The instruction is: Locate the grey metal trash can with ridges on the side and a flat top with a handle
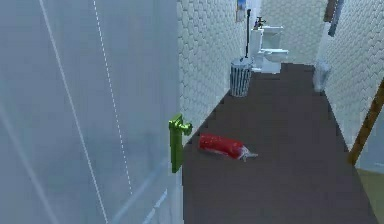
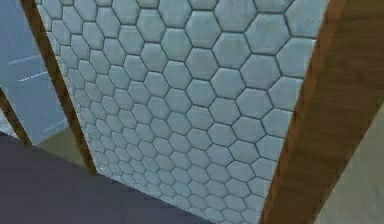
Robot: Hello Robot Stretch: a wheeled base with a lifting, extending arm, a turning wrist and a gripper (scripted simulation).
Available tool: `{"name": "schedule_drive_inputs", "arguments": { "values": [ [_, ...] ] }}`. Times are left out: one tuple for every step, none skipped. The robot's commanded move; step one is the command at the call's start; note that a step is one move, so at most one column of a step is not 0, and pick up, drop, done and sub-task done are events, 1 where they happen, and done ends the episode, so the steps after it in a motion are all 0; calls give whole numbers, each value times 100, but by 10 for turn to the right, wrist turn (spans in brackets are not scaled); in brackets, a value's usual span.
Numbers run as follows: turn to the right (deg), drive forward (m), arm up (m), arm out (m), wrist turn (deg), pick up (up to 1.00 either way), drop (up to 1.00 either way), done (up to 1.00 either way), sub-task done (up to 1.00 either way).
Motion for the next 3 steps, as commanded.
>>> {"name": "schedule_drive_inputs", "arguments": {
  "values": [
    [450, 0, 0, 0, 0, 0, 0, 0, 0],
    [360, 0, 0, 0, 0, 0, 0, 0, 0],
    [0, 15, 0, 0, 0, 0, 0, 0, 0]
  ]
}}
